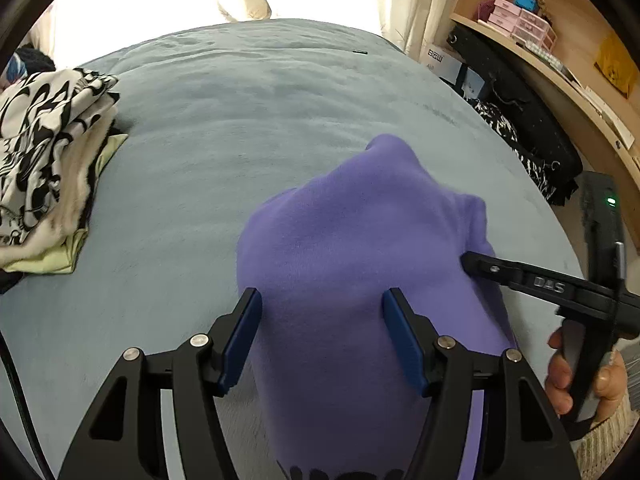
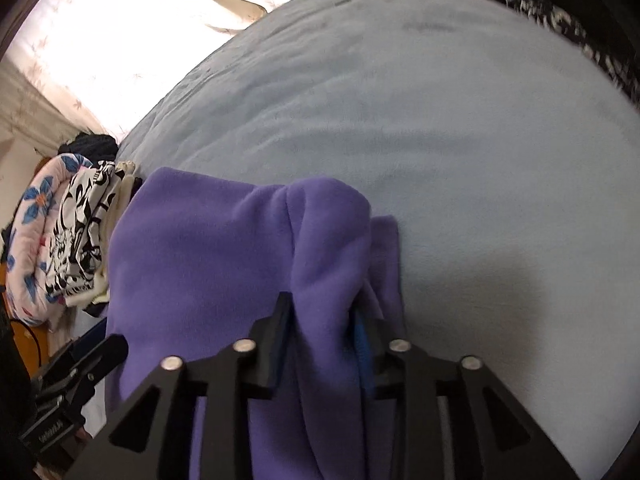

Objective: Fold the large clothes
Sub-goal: 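Lay the folded side down and open both tools, then move both tools to the folded hoodie and grip its sides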

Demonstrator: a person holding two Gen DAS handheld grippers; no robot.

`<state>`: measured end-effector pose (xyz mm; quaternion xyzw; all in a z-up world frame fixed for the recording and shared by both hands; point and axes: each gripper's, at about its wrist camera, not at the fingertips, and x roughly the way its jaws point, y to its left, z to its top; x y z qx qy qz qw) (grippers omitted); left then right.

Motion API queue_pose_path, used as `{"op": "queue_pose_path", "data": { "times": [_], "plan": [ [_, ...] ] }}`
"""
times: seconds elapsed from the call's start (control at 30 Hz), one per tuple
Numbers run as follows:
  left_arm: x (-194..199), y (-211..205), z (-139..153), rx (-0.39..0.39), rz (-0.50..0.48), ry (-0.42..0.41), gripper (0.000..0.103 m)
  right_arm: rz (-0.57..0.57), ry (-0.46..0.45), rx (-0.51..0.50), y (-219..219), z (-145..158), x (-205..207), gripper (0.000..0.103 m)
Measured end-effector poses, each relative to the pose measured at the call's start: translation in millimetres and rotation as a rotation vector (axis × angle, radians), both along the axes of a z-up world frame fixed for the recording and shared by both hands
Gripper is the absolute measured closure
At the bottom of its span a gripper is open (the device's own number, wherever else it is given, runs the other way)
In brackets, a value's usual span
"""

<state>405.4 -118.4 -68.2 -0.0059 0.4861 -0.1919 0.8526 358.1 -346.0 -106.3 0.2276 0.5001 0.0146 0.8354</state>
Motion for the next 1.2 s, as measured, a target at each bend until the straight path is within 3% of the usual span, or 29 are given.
{"op": "queue_pose_path", "data": {
  "times": [0.13, 0.33, 0.57, 0.7, 0.87, 0.93, 1.0, 1.2],
  "plan": [
    [-6, 9, 7, 0.0, 0.03, 0.016, 0.041, -0.006, -0.029, -0.041, -5, 22, -23, 0.064],
    [-27, 18, 24, 0.008, 0.025, 0.017, 0.041, 0.018, -0.024, -0.197, 7, 47, -63, 0.064],
    [-66, 30, 56, 0.019, -0.004, -0.013, 0.041, 0.058, -0.026, -0.227, 15, 78, -111, 0.055],
    [-89, 39, 76, 0.035, 0.001, -0.034, 0.041, 0.095, -0.042, -0.28, 26, 101, -131, 0.041],
    [-111, 51, 95, 0.035, 0.012, -0.054, 0.04, 0.146, -0.06, -0.309, 39, 124, -149, 0.034],
    [-119, 54, 100, 0.027, -0.001, -0.057, 0.036, 0.162, -0.075, -0.301, 43, 133, -156, 0.029],
    [-128, 57, 106, 0.032, 0.003, -0.071, 0.016, 0.17, -0.103, -0.314, 48, 144, -163, 0.028],
    [-140, 54, 111, 0.004, -0.029, -0.058, 0.015, 0.173, -0.119, -0.293, 47, 160, -168, 0.027]
  ]
}}
